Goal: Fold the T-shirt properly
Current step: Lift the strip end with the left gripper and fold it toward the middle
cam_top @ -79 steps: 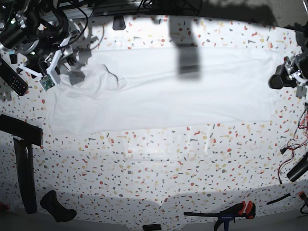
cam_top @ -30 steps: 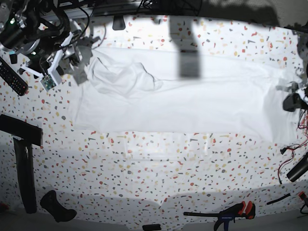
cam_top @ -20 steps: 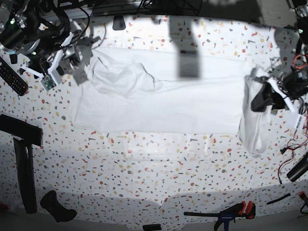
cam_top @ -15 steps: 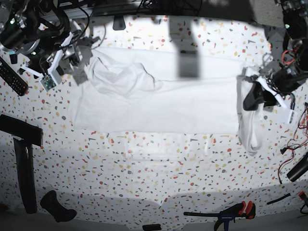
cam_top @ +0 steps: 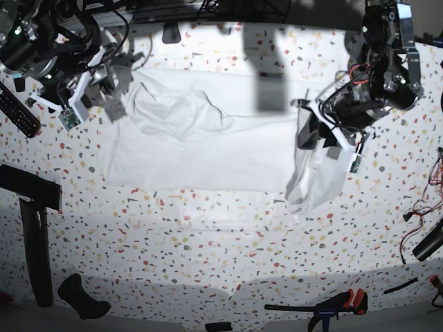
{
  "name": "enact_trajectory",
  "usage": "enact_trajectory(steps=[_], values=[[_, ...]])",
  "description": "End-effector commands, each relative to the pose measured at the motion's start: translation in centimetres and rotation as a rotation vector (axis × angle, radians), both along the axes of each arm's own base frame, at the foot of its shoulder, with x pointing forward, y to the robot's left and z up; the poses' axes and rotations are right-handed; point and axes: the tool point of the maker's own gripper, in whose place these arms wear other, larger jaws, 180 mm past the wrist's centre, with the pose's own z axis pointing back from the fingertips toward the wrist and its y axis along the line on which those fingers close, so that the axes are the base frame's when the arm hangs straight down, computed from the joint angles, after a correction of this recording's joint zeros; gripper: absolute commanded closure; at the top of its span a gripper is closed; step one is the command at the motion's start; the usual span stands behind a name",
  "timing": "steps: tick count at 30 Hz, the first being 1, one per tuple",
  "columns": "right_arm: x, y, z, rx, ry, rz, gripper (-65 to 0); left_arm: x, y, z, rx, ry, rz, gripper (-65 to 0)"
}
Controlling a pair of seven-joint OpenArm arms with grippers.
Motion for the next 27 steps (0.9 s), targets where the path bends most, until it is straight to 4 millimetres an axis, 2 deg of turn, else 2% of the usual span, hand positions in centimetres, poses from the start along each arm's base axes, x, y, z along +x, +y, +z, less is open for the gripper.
enact_trajectory(steps=[1,9,13,16,20,24,25,27], values=[[0.4,0.1,0.9,-0.005,-0.036,0.017,-31.6,0.7,-0.1,1.4,-0.02,-0.055,-0.001,0.0],[0.4,0.1,0.9,-0.005,-0.035,0.017,-31.6,0.7,-0.9,2.1,-0.085,-0.062,-0.014,0.0],[0.1,-0.2,0.6,-0.022,-0.01,0.011,-31.6,0.6,-2.1,3.7,-0.211,-0.076,-0.031,-19.9],[0.1,-0.2,0.6,-0.024,-0.011,0.01,-31.6,0.5,-2.4,4.1,-0.243,-0.079,-0.036,-27.5],[0.2,-0.2,0.7,-0.022,-0.019,0.011,-31.7,0.5,-2.4,4.1,-0.242,-0.079,-0.036,-28.2],[1.3,-0.5,1.4,-0.039,-0.059,0.004,-31.7,0.5,-2.5,4.1,-0.236,-0.084,-0.045,-28.2],[1.8,-1.1,1.7,-0.069,-0.071,-0.009,-33.6,0.5,-2.4,4.1,-0.235,-0.084,-0.046,-28.2],[2.7,-3.2,2.2,-0.14,-0.097,-0.073,-41.6,0.4,-2.5,4.0,-0.234,-0.08,-0.048,-28.2]])
